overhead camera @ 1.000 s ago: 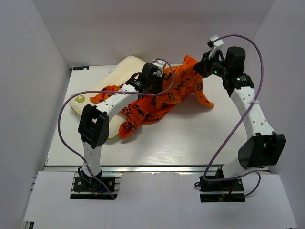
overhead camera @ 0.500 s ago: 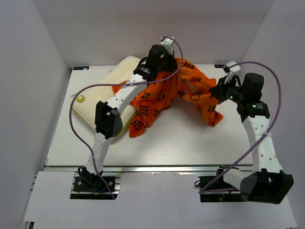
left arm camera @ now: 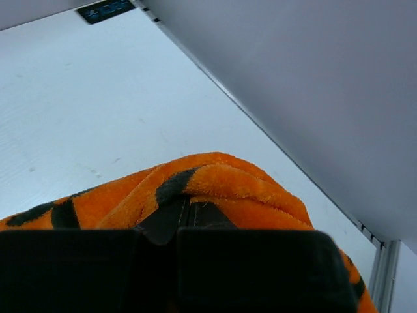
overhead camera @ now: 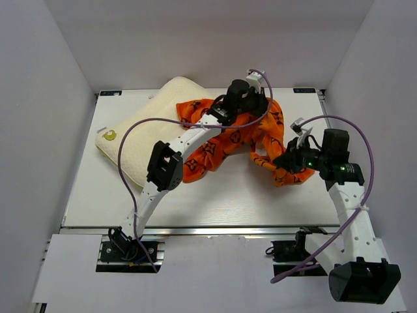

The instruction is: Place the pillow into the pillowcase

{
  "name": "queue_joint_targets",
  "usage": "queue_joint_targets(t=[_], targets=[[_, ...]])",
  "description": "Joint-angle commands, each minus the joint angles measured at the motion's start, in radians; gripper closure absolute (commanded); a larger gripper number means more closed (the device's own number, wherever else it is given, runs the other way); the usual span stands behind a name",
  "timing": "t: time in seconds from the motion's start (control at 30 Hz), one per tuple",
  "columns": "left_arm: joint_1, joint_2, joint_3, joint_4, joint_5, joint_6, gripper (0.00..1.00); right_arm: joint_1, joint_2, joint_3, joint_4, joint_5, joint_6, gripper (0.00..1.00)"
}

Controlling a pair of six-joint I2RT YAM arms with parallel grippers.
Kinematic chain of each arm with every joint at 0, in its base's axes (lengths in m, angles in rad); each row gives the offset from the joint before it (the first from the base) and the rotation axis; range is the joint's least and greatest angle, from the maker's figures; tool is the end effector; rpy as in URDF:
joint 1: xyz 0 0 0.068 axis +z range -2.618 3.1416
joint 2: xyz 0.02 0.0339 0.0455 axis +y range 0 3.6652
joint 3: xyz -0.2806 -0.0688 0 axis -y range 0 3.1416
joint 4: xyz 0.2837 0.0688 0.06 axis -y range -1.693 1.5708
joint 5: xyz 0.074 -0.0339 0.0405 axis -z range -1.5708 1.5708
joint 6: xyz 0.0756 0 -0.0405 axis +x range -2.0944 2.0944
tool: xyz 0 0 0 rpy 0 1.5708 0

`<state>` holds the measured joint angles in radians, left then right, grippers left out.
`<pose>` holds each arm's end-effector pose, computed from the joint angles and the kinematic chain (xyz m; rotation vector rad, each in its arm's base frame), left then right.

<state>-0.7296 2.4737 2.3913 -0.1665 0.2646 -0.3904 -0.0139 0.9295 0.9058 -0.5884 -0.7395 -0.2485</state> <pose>0.4866 -0.4616 0.2875 0.5215 1.8647 -1.0127 0.2441 0.0476 0.3170 -0.6434 1.9672 0.6416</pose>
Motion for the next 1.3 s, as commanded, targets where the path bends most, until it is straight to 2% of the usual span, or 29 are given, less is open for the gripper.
queue_joint_targets(t=[0.0,0.13,0.27,0.43,0.53,0.57,0.63,0.67,0.77,0.8,0.83,0.93,1.0,1.2,1.27], targets=[[-0.028,-0.052,0.063,0.146,0.024,-0.011,1.00,0.063,-0.034,0.002,-0.073,-0.104,-0.044,1.00],[-0.054,-0.048,0.088,0.199,0.016,-0.011,1.00,0.210,-0.038,-0.007,-0.033,-0.057,-0.002,1.00],[-0.083,-0.047,0.088,0.200,0.044,-0.002,1.00,0.239,-0.002,-0.004,0.035,-0.040,0.061,1.00],[-0.090,-0.082,0.011,0.076,0.047,0.034,1.00,0.239,0.042,0.002,0.071,0.094,0.091,1.00],[-0.088,-0.163,-0.157,0.041,-0.001,0.054,0.86,0.238,0.029,-0.011,0.041,0.146,0.054,1.00],[-0.087,-0.185,-0.237,0.036,-0.016,0.062,0.73,0.239,0.013,-0.013,0.026,0.156,0.022,1.00],[-0.082,-0.245,-0.302,0.018,-0.057,0.065,0.62,0.233,-0.015,-0.027,-0.025,0.189,-0.012,1.00],[-0.076,-0.265,-0.332,0.015,-0.070,0.067,0.52,0.230,-0.049,-0.031,-0.040,0.201,-0.030,1.00],[-0.062,-0.344,-0.408,-0.051,-0.149,0.087,0.42,0.220,-0.105,-0.030,-0.093,0.255,-0.084,0.89],[-0.062,-0.366,-0.414,-0.076,-0.180,0.096,0.38,0.209,-0.116,-0.010,-0.108,0.282,-0.080,0.78],[-0.062,-0.409,-0.409,-0.106,-0.247,0.107,0.38,0.201,-0.126,0.002,-0.113,0.288,-0.080,0.74],[-0.062,-0.485,-0.432,-0.185,-0.330,0.136,0.35,0.183,-0.139,0.062,-0.123,0.305,-0.071,0.66],[-0.062,-0.583,-0.483,-0.212,-0.373,0.147,0.33,0.181,-0.136,0.090,-0.123,0.339,-0.060,0.53],[-0.060,-0.879,-0.855,-0.220,-0.407,0.095,0.31,0.169,-0.098,0.166,-0.076,0.431,-0.052,0.52],[-0.060,-0.958,-1.041,-0.191,-0.403,0.032,0.31,0.169,-0.078,0.173,0.013,0.387,-0.070,0.46]])
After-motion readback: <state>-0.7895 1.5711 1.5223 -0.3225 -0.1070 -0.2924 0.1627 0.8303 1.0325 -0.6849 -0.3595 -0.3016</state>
